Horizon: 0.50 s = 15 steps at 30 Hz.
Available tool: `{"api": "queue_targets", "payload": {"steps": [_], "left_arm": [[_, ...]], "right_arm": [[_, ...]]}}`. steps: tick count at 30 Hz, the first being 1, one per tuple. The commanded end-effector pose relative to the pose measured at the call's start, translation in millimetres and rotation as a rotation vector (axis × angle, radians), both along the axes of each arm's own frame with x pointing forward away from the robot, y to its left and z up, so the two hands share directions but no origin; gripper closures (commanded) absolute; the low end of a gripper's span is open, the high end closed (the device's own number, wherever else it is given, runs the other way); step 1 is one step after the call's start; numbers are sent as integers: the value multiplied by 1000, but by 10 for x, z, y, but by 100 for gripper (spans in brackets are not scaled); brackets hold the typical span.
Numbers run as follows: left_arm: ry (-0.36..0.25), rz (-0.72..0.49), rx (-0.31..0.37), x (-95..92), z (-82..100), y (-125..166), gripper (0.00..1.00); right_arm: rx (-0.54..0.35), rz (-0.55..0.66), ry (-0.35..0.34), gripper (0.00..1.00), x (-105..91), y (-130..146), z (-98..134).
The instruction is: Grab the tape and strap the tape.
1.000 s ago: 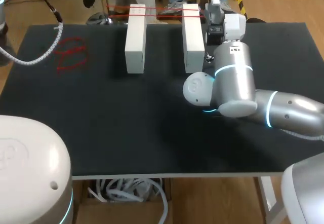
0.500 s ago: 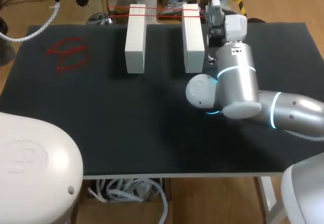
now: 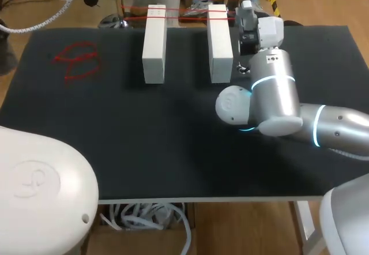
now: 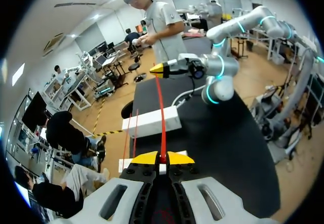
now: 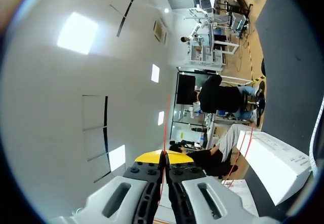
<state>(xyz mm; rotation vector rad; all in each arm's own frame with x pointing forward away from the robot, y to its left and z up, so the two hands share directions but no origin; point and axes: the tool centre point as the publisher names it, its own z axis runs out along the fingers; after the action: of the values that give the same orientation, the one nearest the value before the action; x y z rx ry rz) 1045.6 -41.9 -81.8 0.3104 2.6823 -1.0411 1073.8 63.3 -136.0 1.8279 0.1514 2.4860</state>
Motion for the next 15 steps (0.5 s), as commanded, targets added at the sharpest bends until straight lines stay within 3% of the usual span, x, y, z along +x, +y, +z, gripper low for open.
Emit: {"api": "queue_targets", "payload": {"steps": [1,15], "left_arm": [[-8,16,26,11,20,-45,100],[-8,16,26,11,20,-45,100]], "right_arm": [[-7,10,10,100,-21,-33,32],[-33,39,-6,100,-2,32,10]]}}
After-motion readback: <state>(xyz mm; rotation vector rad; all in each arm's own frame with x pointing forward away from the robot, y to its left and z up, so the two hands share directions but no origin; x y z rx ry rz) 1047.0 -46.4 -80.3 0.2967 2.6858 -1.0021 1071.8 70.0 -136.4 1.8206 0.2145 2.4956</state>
